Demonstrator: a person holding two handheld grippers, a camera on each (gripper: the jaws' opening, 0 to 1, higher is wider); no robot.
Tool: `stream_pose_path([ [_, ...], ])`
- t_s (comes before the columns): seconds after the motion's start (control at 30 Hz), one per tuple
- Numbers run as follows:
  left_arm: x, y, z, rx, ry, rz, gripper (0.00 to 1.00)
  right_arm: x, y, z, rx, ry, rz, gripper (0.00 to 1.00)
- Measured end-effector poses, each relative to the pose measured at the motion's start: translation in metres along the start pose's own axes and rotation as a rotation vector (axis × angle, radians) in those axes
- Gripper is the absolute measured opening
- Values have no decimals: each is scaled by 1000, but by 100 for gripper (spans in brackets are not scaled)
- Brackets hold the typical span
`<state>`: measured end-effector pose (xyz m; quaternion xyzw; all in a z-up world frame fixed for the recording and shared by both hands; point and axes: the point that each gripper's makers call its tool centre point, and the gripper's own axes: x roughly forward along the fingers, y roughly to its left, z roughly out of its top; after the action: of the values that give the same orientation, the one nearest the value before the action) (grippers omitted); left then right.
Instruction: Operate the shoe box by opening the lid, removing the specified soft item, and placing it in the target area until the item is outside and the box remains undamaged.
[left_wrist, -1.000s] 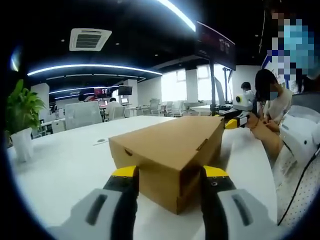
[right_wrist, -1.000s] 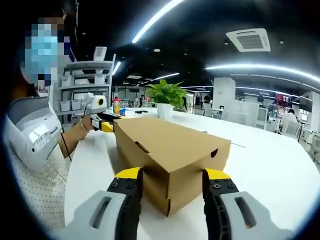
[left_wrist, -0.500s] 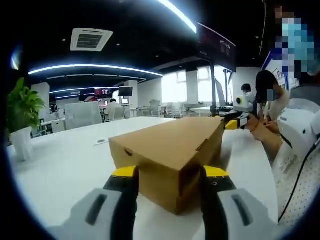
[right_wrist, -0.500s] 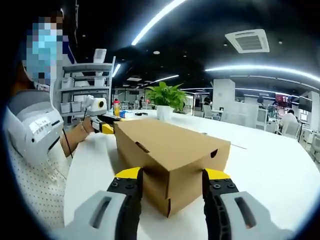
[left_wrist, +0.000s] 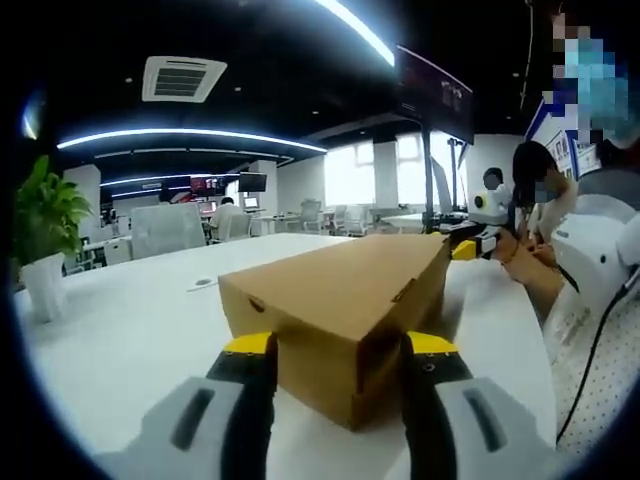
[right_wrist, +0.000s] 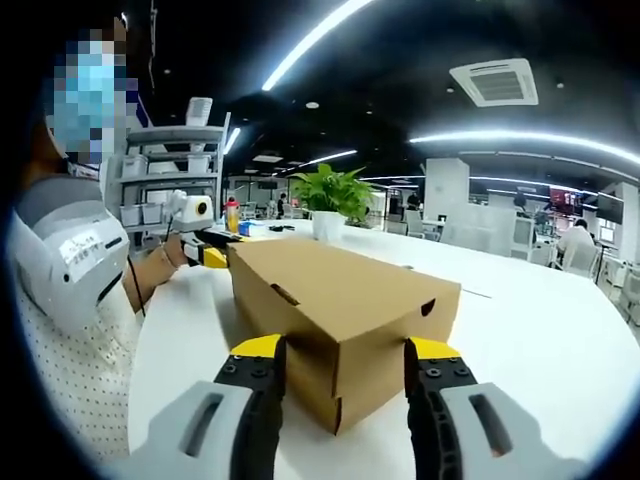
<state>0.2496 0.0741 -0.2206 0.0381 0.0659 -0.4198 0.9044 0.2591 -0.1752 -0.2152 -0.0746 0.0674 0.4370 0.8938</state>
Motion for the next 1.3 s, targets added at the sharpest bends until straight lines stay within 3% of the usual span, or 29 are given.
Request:
stream_pose_path([
  [0.3,-3,-1,10,-47,-51,-10,50,-3,1,9,45,-53,6,48],
  [0.5,-2,-1,11,-35,-50,-7,51,-3,0,10,45,-56,6,48],
  [0.67,-2,-3,16,-20,-69,-7,52,-5,-1,19,60,-100,12,49],
  [0.87,-1,-2,21,-26,-94,-8,53,-5,-1,25,0,-126,5,50],
  [1.0,-4,0,30,-9,-142,-3,53,-6,-1,33,-70,-166,-4,52],
  [1.3,-3,3,34,3,-155,11,52,-6,-2,36,-74,-186,-13,52],
])
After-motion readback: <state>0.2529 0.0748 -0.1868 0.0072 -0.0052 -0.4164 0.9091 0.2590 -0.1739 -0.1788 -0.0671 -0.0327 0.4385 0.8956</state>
